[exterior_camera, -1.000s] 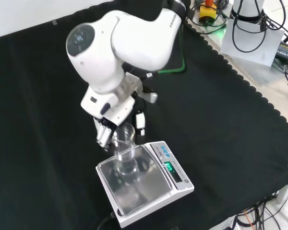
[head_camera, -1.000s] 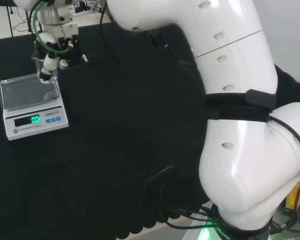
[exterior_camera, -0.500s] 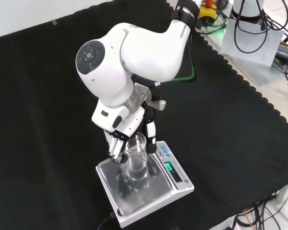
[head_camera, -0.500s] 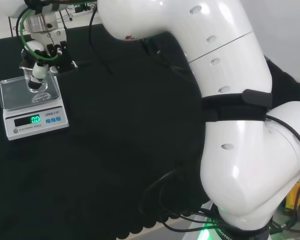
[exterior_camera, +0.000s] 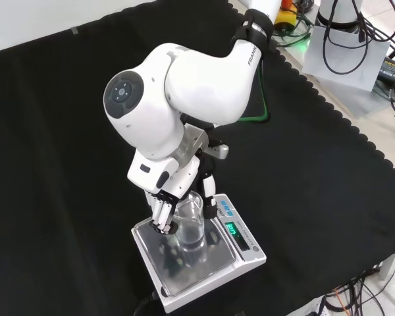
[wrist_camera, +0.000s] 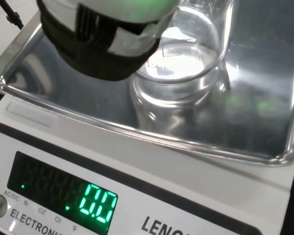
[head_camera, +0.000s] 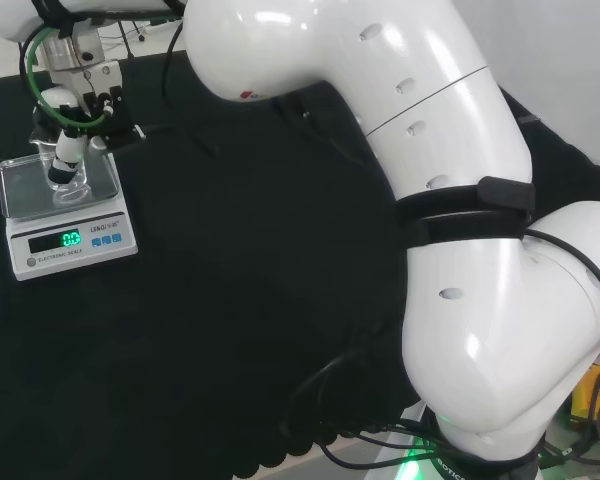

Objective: Put the beaker on the electronic balance.

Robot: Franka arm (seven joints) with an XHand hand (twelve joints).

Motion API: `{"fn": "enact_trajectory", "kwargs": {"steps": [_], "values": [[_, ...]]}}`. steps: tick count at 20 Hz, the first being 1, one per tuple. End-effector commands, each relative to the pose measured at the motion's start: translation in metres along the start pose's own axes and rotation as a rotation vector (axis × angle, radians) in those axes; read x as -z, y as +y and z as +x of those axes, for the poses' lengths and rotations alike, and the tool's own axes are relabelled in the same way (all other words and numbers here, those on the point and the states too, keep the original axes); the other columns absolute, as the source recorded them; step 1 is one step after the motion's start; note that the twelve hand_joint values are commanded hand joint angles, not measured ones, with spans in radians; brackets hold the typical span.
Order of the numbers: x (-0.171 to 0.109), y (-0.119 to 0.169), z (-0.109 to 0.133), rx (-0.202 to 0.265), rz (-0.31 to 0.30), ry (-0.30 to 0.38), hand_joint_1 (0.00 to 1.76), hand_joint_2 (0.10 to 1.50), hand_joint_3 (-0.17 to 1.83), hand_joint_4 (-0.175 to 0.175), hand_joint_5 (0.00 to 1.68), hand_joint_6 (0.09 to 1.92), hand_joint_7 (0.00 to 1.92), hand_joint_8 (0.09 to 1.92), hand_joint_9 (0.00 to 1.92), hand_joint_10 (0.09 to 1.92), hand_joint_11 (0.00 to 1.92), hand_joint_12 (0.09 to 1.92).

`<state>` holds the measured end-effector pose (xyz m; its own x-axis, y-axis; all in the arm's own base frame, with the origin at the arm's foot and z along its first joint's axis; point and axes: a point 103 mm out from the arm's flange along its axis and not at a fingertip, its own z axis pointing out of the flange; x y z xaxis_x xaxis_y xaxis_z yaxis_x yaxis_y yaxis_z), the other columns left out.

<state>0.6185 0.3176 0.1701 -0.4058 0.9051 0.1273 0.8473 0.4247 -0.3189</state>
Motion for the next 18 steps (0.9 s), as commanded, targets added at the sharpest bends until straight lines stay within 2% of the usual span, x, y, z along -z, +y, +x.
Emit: {"fn": "enact_trajectory", "kwargs": {"steps": [1,3,6,10,12,13,15,18], "values": [[-0.011,0.001,0.003,0.009,0.037,-0.008,1.09,0.96,0.49,-0.111,0.83,1.32,0.77,1.47,0.98,1.1,1.08,1.04],[-0.012,0.001,0.002,0.007,0.045,-0.011,1.08,0.97,0.46,-0.096,0.83,1.31,0.77,1.46,0.98,1.09,1.06,1.05],[-0.013,0.001,0.001,0.004,0.051,-0.012,1.12,0.71,0.78,-0.077,0.65,1.31,0.75,1.43,0.98,1.05,1.03,1.07],[-0.012,0.0,-0.001,0.008,0.064,-0.007,1.12,0.6,0.91,-0.059,0.54,1.3,0.73,1.38,0.96,1.01,0.97,1.11],[-0.009,-0.001,-0.002,0.013,0.07,-0.002,1.1,0.56,0.94,-0.038,0.43,1.25,0.66,1.28,0.9,0.96,0.86,1.17],[-0.007,-0.002,-0.002,0.015,0.069,0.001,1.08,0.54,0.94,-0.025,0.33,1.14,0.58,1.19,0.83,0.93,0.76,1.22],[-0.003,-0.004,-0.003,0.022,0.06,0.005,1.01,0.51,0.88,-0.007,0.19,0.76,0.43,1.05,0.69,0.9,0.58,1.3],[0.006,-0.009,-0.005,0.026,0.038,0.011,0.89,0.53,0.71,0.01,0.13,0.34,0.25,0.93,0.52,0.9,0.38,1.4]]}}
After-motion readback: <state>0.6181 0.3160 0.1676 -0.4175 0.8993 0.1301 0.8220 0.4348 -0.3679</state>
